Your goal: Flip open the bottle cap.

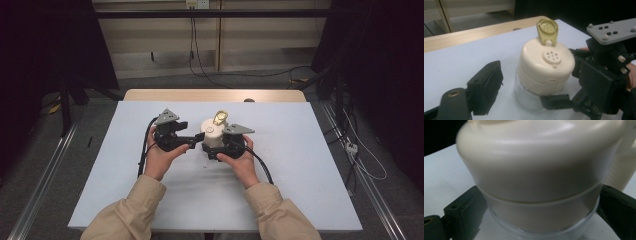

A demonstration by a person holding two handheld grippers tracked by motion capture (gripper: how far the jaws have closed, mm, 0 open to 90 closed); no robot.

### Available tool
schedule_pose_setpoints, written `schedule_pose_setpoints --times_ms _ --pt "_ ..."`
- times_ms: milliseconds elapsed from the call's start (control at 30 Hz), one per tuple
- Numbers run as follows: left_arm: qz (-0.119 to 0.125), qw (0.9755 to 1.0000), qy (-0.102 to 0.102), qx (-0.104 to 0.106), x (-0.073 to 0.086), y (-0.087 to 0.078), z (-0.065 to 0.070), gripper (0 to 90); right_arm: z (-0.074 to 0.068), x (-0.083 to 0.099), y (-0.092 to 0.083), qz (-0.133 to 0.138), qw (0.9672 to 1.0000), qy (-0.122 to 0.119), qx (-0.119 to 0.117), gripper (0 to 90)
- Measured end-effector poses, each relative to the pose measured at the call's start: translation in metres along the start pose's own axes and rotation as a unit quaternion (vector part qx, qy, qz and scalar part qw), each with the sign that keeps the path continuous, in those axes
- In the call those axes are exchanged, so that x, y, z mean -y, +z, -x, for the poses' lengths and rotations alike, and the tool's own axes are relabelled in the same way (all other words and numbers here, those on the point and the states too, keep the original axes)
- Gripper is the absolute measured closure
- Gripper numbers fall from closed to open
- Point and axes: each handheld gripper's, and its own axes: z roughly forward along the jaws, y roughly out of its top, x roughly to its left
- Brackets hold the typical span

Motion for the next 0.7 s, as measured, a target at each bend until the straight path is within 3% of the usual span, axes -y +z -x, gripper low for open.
schedule_pose_setpoints --times_ms 133,300,467,700 --pt "-0.003 1.0000 0.005 0.006 0.008 -0.007 0.000 14.6 0.002 0.001 -0.008 0.013 0.9999 0.004 -0.005 2.8" --pt "-0.001 0.9999 0.001 0.013 0.018 -0.016 -0.004 12.8 0.006 0.004 -0.023 0.010 0.9999 0.003 -0.002 3.5" --pt "-0.007 0.9999 0.001 0.012 0.030 -0.026 -0.007 11.7 0.006 0.005 -0.040 0.024 0.9996 -0.004 -0.011 3.3" --pt "-0.013 0.9998 -0.008 0.009 0.051 -0.038 -0.016 11.6 0.006 0.011 -0.058 0.024 0.9994 -0.021 -0.010 3.7"
